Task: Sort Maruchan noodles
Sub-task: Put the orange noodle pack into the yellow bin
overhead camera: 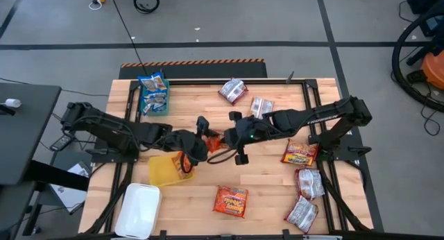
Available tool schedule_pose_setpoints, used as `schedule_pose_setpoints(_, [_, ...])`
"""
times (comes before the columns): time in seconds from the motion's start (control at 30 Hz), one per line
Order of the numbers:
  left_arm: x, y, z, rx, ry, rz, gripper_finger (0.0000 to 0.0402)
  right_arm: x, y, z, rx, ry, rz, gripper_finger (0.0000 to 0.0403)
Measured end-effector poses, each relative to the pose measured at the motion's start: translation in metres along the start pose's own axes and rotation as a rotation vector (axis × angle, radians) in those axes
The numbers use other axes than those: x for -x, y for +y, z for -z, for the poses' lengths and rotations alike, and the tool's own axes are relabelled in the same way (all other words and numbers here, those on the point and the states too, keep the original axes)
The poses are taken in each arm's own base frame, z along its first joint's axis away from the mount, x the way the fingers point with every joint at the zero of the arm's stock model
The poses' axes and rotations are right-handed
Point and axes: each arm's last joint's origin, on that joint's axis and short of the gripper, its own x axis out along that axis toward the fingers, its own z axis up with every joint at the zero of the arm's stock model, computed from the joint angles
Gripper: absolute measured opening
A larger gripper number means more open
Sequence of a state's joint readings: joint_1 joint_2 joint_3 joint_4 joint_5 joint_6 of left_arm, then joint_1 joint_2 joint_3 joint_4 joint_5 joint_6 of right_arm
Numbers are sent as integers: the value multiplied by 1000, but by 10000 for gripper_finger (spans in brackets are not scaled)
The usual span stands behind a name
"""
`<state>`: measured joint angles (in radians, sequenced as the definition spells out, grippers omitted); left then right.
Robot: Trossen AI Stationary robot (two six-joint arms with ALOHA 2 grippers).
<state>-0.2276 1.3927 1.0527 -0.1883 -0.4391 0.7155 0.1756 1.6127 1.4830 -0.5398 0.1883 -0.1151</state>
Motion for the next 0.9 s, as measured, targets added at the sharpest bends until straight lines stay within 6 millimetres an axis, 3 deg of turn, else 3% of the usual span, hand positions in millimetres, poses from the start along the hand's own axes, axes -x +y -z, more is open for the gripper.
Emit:
schedule_pose_setpoints(0.23, [0, 0, 1, -20, 13, -7, 148, 0, -2, 0, -9, 4, 38, 14])
schedule_pose_setpoints(0.37, [9, -3, 2, -98, 35, 27, 146, 6, 0, -2, 16, -6, 75, 57])
schedule_pose_setpoints(0.47, [23, -6, 6, -194, 99, 86, 143, 25, -1, -7, 21, -48, 115, 102])
schedule_pose_setpoints(0.67, [79, 13, -9, -301, 209, 220, 142, 53, -3, -7, -33, -63, 174, 160])
schedule_pose_setpoints(0.8, [122, 30, -17, -258, 247, 369, 141, 52, -3, -1, -97, -8, 196, 165])
schedule_pose_setpoints(0.9, [140, 26, -9, -233, 328, 532, 141, 43, 0, 5, -128, 54, 226, 165])
